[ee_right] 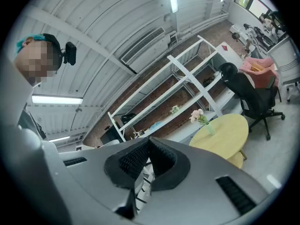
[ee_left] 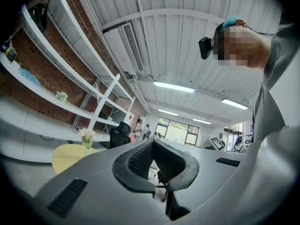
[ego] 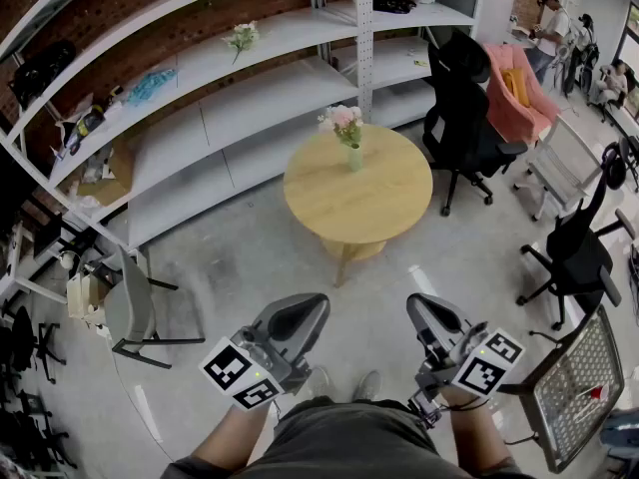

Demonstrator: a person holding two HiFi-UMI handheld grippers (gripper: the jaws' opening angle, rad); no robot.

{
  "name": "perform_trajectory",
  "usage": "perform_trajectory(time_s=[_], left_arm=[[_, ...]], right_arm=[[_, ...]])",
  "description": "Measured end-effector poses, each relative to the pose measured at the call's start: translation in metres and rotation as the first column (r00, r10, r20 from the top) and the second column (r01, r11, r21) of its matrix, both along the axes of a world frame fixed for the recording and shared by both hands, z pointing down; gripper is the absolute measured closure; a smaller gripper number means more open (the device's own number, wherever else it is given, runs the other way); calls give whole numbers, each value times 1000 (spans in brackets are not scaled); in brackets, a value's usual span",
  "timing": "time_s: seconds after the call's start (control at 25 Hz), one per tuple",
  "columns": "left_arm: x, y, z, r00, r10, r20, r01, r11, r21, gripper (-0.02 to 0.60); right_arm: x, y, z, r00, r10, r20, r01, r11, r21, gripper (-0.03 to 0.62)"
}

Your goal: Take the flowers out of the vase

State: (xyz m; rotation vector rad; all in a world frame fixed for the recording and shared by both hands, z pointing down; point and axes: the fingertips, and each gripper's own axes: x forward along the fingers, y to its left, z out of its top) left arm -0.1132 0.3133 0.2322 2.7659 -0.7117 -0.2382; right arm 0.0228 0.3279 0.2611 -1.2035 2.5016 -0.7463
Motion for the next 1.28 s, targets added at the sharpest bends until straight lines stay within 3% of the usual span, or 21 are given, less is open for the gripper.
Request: perform_trajectory(time_s=[0.4, 0.64, 0.88, 1.28], left_arm=[[41, -14, 1, 1000, -20, 6, 20, 1000, 8, 572], [45, -32, 6, 998, -63, 27, 63, 998, -4, 572], [46, -76, 16, 998, -66, 0, 65, 997, -28, 572], [36, -186, 26, 1000, 3, -4, -3, 1000, -25, 572]], right_arm=[[35, -15, 2, 999, -42, 21, 42, 999, 2, 579], [49, -34, 11, 996, -72, 61, 74, 997, -30, 577], [51, -75, 21, 996, -76, 51, 79, 995, -55, 577], [35, -179, 28, 999, -27, 44, 30, 997, -70, 577]])
